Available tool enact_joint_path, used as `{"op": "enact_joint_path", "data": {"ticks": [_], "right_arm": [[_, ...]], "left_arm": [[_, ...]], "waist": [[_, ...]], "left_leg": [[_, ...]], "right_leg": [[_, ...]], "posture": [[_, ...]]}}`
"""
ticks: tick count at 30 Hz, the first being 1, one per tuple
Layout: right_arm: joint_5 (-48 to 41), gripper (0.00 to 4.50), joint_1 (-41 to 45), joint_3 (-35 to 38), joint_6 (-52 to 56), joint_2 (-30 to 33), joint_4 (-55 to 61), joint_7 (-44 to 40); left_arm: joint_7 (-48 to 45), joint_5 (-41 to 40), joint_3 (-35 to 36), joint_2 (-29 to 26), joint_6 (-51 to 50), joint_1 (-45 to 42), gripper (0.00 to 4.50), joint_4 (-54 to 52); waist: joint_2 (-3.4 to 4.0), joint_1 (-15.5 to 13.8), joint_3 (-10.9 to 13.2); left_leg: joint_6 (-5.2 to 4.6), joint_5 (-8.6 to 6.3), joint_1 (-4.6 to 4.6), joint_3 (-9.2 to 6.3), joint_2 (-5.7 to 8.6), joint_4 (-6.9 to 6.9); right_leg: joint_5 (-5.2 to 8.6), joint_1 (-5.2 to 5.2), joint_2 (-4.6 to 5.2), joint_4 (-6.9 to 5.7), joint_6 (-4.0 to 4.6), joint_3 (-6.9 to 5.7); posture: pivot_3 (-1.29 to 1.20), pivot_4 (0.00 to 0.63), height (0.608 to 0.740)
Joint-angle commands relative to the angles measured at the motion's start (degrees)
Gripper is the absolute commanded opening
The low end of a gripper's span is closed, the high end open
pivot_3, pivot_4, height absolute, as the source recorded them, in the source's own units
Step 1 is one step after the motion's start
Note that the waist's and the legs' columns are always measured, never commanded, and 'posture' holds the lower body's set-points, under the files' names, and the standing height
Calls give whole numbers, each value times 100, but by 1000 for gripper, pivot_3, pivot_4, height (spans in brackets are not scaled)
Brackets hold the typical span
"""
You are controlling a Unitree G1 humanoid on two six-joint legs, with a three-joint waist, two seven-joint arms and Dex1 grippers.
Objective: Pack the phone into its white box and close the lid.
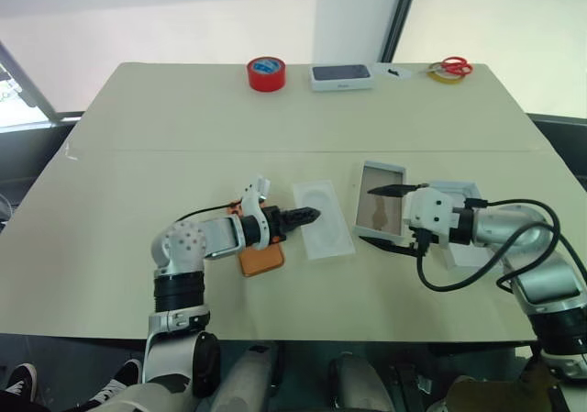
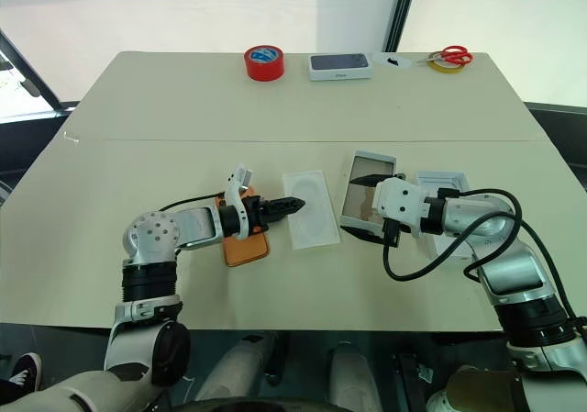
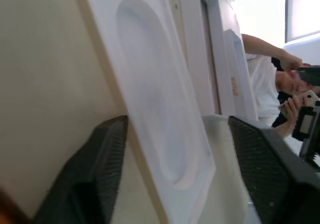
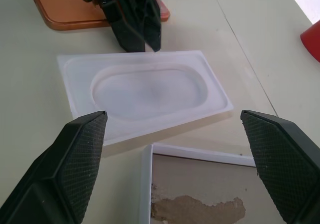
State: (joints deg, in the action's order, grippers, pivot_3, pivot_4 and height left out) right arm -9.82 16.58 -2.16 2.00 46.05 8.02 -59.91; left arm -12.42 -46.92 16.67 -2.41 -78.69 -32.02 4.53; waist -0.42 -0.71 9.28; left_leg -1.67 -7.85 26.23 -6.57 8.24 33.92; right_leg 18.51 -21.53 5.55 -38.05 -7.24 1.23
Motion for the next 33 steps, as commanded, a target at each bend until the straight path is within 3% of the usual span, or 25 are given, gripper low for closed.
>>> {"op": "enact_joint_path", "data": {"ticks": [1,4,21,24,31,33], "right_arm": [[-15,4500,27,117,-111,82,136,-5],[47,4500,18,69,-138,139,26,-79],[425,4500,711,-697,1126,51,-959,-404],[397,3655,828,-793,1407,63,-1083,-545],[319,31,912,-869,1527,-21,-960,-735],[225,31,860,-872,1541,-43,-791,-847]], "left_arm": [[-27,48,-20,-82,5,69,1590,24],[-73,76,-54,-154,90,127,135,-20],[141,-197,574,-373,-8,-295,61,-155],[179,-302,817,-393,-147,-417,0,-136],[120,-266,802,-599,18,-518,0,-395],[100,-411,881,-611,-2,-589,0,-486]], "waist": [[0,-1,0],[2,-5,-4],[-2,5,-2],[-4,-10,-1],[-6,8,0],[-6,5,1]], "left_leg": [[0,0,0,0,0,0],[0,0,-8,0,0,0],[-1,-2,-24,0,0,-9],[-1,-2,-23,0,2,-7],[-1,-3,-23,0,3,-8],[-1,-3,-23,0,3,-9]], "right_leg": [[0,0,0,0,0,0],[0,8,1,2,0,-1],[1,16,0,4,1,1],[1,16,1,4,1,0],[0,15,1,5,0,0],[0,15,1,5,0,0]], "posture": [[0,150,740],[0,150,740],[0,150,740],[0,150,740],[0,150,740],[0,150,740]]}}
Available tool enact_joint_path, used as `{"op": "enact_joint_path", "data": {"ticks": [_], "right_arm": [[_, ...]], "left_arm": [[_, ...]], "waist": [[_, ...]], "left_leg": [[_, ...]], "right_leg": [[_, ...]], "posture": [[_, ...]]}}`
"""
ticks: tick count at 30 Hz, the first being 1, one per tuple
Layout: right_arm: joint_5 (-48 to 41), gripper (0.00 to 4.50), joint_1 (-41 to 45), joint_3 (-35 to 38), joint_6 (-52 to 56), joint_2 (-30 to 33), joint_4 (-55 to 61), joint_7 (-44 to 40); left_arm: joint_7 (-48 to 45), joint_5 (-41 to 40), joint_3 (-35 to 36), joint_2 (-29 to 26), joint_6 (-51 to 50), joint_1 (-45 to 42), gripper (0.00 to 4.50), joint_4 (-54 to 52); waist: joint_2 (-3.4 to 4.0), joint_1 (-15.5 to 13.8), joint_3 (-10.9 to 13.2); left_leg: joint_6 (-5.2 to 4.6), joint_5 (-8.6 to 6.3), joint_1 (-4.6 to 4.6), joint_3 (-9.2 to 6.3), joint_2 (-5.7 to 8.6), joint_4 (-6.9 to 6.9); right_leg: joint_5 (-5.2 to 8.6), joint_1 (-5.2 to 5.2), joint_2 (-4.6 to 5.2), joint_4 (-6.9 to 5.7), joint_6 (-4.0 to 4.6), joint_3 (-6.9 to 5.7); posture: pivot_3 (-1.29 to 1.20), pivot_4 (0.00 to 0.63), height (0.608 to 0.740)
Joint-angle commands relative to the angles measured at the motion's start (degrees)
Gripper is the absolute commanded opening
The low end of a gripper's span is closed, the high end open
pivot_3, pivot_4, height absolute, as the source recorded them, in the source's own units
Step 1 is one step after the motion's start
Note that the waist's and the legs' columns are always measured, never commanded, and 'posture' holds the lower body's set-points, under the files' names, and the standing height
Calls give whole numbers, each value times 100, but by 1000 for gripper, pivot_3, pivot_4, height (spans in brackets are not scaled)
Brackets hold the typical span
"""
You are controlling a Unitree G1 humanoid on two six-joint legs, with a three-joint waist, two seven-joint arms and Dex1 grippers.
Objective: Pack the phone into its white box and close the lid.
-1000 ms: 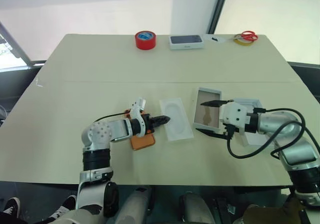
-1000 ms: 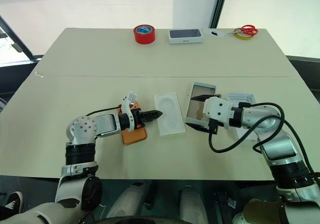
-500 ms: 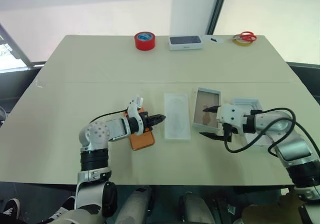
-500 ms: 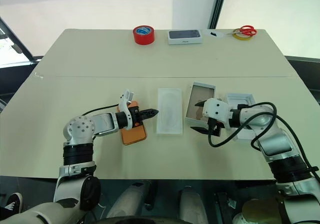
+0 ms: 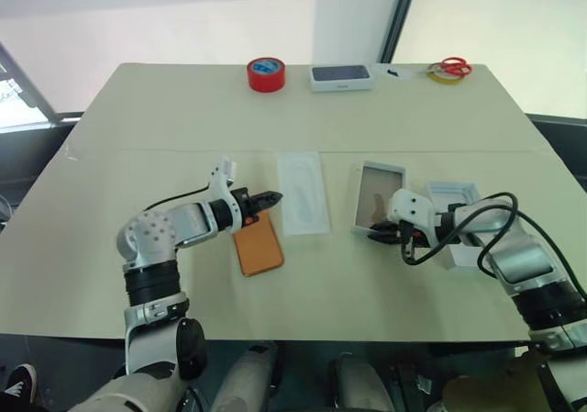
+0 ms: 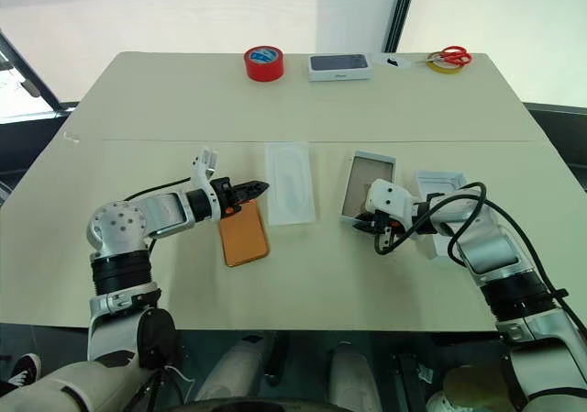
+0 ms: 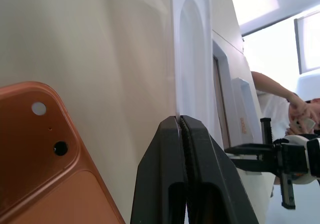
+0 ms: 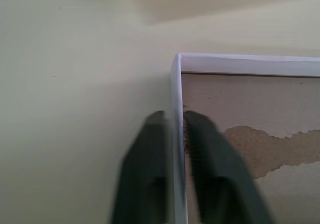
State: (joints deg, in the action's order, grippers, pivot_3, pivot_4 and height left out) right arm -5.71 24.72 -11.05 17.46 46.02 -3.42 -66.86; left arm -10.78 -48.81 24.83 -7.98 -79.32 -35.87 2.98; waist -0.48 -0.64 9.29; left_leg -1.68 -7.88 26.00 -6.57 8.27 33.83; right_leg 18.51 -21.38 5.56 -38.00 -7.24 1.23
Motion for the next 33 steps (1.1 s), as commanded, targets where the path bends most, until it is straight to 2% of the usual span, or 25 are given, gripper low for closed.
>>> {"op": "enact_joint_path", "data": {"ticks": [1,3,8,14,15,16,17,22,25,27,33], "right_arm": [[-239,31,-3,3,-49,-43,473,-233],[-289,31,-130,-32,-258,-75,722,-338],[-349,31,-264,-140,-464,-295,1080,-311],[-327,31,-118,-166,-206,-594,1041,-25],[-311,605,-119,-135,-232,-604,1068,30],[-297,877,-127,-114,-245,-606,1102,69],[-292,1366,-141,-96,-252,-599,1133,99],[-525,3948,-617,419,-245,83,1595,-110],[-587,3948,-1009,881,-370,657,1559,-253],[-605,3948,-1127,1048,-441,817,1512,-230],[-1110,3948,-1146,1782,-482,627,1250,14]], "left_arm": [[-36,-334,159,-25,-4,-266,0,-367],[106,-678,540,124,-286,-481,0,-176],[380,-1043,888,376,-618,-705,0,-5],[511,-947,665,649,-555,-486,0,55],[514,-921,616,682,-534,-450,0,64],[521,-910,587,704,-527,-424,0,61],[516,-911,567,717,-518,-406,0,55],[262,-797,189,648,-328,-298,0,154],[31,-691,-70,548,-130,-325,0,300],[-83,-638,-197,474,-54,-367,0,442],[-776,-243,-895,279,387,-563,0,1053]], "waist": [[-1,-3,1],[-3,-12,2],[-7,-5,4],[-9,-7,5],[-9,-6,5],[-9,-7,5],[-10,-6,6],[-10,-31,6],[-11,-43,7],[-12,-2,7],[-12,-2,7]], "left_leg": [[0,0,0,0,0,0],[0,0,0,-1,0,0],[0,-1,2,-3,1,2],[1,0,2,-3,0,2],[1,0,2,-4,0,2],[1,0,2,-4,0,2],[1,0,2,-4,0,2],[0,-1,4,-4,2,3],[-3,-3,6,-4,6,4],[-3,-3,8,-2,5,3],[-2,-2,9,-1,-2,-1]], "right_leg": [[0,0,0,0,0,0],[0,0,0,0,0,-1],[0,2,1,1,-3,-6],[-1,0,0,0,-4,-4],[-1,0,0,0,-4,-4],[-1,0,-1,0,-4,-4],[-1,0,-1,0,-4,-4],[-1,1,2,3,-4,-6],[0,2,4,6,-3,-7],[0,1,5,6,-3,-5],[1,-1,3,6,-2,-3]], "posture": [[0,150,740],[0,150,740],[0,150,740],[0,150,740],[0,150,740],[0,150,740],[0,150,740],[0,150,740],[0,150,740],[0,150,740],[0,150,740]]}}
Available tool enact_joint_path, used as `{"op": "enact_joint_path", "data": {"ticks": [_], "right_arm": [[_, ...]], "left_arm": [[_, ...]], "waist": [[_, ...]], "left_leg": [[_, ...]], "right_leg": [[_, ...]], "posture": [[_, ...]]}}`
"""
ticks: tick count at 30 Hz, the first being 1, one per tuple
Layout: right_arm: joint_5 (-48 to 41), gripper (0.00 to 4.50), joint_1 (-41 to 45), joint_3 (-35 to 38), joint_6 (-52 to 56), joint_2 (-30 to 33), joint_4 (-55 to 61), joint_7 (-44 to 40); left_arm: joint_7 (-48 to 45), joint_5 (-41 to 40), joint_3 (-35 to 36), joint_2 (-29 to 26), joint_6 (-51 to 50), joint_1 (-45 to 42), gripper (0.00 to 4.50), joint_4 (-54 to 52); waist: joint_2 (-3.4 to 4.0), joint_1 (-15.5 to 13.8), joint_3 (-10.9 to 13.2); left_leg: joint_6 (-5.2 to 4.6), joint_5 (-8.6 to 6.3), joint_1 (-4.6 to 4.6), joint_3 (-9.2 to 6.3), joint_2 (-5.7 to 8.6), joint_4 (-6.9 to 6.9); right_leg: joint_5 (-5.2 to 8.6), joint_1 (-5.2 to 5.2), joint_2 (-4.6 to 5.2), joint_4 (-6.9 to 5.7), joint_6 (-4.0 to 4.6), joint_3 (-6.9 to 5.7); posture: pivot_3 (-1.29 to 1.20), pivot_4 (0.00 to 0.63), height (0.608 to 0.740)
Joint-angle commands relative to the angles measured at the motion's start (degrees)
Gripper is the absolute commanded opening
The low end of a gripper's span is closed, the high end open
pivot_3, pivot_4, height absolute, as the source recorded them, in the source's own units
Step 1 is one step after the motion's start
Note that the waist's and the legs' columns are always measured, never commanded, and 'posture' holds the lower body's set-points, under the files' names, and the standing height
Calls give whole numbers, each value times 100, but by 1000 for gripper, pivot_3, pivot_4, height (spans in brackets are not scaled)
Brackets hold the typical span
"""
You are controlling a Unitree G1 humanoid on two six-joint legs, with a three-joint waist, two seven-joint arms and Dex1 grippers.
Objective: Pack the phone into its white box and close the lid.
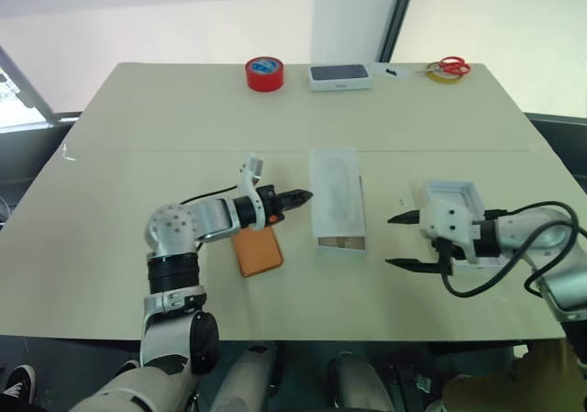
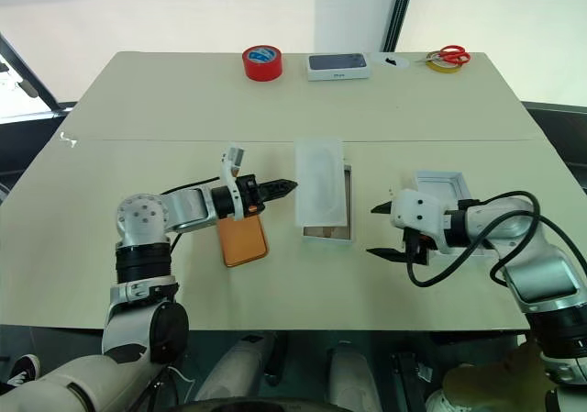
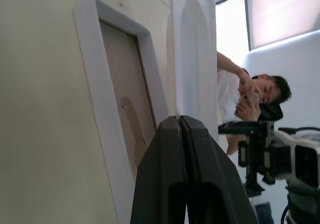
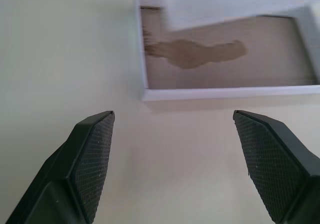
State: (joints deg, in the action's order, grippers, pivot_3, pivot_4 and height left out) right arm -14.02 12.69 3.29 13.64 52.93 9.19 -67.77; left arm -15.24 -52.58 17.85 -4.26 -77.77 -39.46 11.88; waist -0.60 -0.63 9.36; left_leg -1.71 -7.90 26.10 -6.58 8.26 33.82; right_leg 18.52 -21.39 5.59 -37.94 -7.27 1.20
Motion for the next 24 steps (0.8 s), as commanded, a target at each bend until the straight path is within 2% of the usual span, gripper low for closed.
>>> {"op": "enact_joint_path", "data": {"ticks": [1,6,24], "right_arm": [[-257,3948,26,360,-182,-87,1,145],[-229,3948,-99,361,-210,-131,159,332],[-91,3948,-229,269,-468,-153,183,655]], "left_arm": [[-414,204,-273,-115,306,-252,0,291],[-857,615,-807,-242,610,-334,0,564],[-1284,1072,-897,-203,857,-647,0,1244]], "waist": [[0,-9,0],[0,-13,0],[0,-10,0]], "left_leg": [[0,0,1,0,0,0],[-1,0,7,-1,2,1],[-1,0,16,-3,2,4]], "right_leg": [[0,-2,0,0,0,1],[0,-3,2,4,0,0],[0,-10,1,5,0,-3]], "posture": [[0,150,740],[0,150,740],[0,150,740]]}}
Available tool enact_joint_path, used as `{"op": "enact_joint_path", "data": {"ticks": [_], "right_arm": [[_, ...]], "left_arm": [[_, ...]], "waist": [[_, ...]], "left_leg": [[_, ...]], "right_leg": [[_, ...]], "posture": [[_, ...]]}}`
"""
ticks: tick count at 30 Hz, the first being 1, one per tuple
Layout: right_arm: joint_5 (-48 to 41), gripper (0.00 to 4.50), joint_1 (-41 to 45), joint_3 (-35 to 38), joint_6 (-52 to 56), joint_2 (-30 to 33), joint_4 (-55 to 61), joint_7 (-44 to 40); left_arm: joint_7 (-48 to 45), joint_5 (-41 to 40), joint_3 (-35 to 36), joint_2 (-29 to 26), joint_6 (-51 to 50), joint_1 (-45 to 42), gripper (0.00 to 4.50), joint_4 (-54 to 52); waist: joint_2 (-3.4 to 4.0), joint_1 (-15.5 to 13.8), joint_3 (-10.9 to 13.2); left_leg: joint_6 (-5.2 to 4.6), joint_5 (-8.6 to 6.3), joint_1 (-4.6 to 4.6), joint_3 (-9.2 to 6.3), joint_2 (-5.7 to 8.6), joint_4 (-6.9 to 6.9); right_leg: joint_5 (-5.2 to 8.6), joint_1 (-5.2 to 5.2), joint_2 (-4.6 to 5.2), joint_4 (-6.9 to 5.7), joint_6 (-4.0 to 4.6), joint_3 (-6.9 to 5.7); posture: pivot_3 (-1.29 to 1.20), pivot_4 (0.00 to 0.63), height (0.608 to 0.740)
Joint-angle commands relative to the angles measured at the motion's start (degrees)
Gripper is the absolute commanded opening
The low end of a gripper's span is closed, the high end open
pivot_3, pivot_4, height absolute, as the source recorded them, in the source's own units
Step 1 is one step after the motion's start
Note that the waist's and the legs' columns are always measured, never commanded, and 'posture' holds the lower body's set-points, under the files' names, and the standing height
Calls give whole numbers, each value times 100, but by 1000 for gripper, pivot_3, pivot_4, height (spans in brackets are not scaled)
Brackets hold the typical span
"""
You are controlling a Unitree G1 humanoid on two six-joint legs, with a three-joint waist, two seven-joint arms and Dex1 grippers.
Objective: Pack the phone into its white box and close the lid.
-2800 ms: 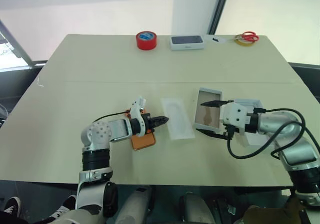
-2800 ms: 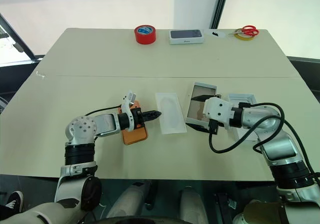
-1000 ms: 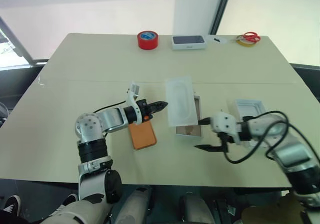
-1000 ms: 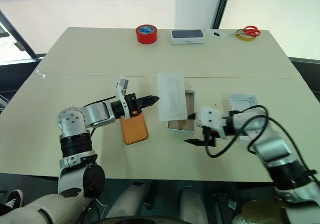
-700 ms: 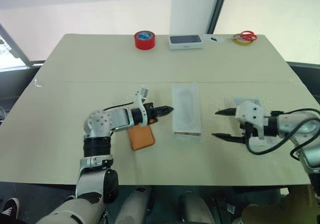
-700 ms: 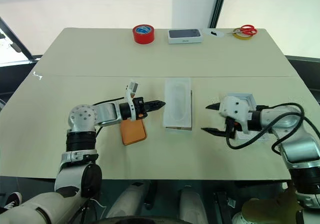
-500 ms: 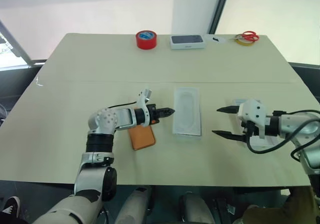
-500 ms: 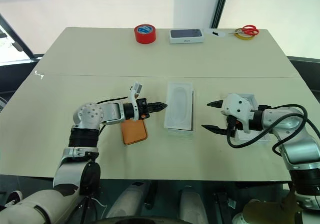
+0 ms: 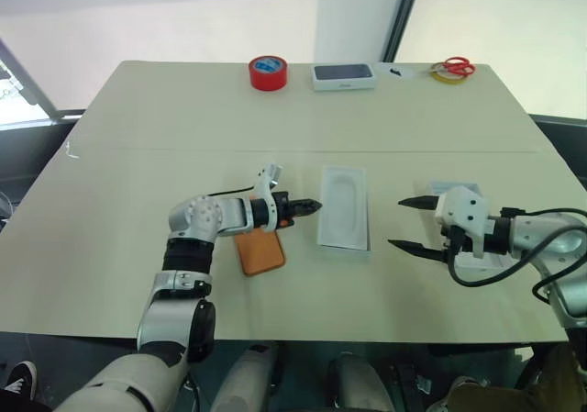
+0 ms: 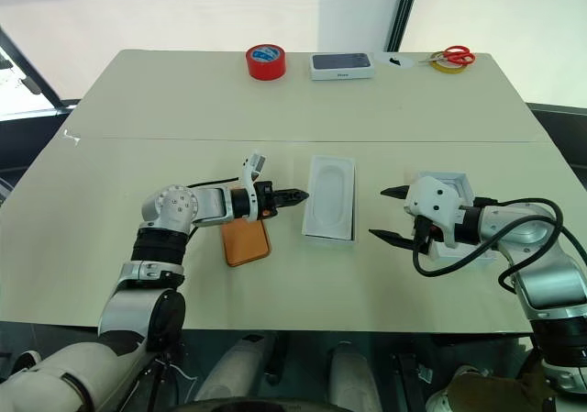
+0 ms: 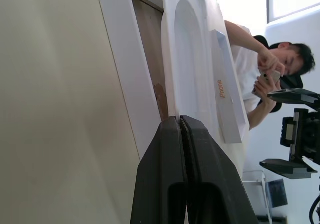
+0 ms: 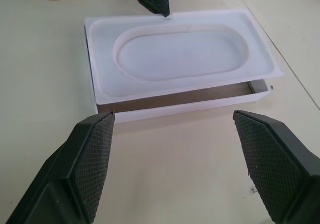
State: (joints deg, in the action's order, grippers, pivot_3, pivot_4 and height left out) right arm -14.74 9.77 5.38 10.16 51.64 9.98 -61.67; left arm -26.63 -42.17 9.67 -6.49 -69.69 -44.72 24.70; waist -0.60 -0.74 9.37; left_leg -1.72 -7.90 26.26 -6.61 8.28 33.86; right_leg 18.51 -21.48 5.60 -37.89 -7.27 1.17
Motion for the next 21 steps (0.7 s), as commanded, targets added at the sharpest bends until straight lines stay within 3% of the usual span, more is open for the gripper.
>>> {"op": "enact_joint_path", "data": {"ticks": [1,5,10,15,19,21], "right_arm": [[-20,3948,74,57,-129,-30,98,51],[9,3948,112,27,-179,-49,54,91],[19,3992,143,-30,-163,-93,47,114],[-5,3992,279,-83,-102,-186,26,145],[-278,3992,726,-306,404,-609,255,341],[-183,3455,943,-520,518,-883,233,514]], "left_arm": [[-160,51,-80,33,58,-119,0,-38],[-139,95,2,111,92,-126,0,-14],[-152,68,-4,69,-85,-103,2334,-239],[-168,-12,16,-83,-268,-46,2334,-737],[-379,211,-98,-425,459,345,2334,-1618],[-672,618,-349,-737,1360,655,2376,-2093]], "waist": [[0,2,0],[0,1,0],[0,3,0],[0,4,0],[1,56,0],[1,73,-1]], "left_leg": [[0,0,0,0,0,0],[0,0,1,-1,0,0],[0,0,0,-1,0,0],[0,0,1,-1,0,0],[2,1,1,0,-2,-3],[5,3,1,-1,-3,-5]], "right_leg": [[0,0,0,0,0,0],[0,0,0,0,0,0],[0,0,0,0,0,0],[0,-2,-1,-1,0,0],[0,-1,-3,-2,0,4],[0,-7,-3,-6,0,4]], "posture": [[0,150,740],[0,150,740],[0,150,740],[0,150,740],[0,150,740],[0,150,740]]}}
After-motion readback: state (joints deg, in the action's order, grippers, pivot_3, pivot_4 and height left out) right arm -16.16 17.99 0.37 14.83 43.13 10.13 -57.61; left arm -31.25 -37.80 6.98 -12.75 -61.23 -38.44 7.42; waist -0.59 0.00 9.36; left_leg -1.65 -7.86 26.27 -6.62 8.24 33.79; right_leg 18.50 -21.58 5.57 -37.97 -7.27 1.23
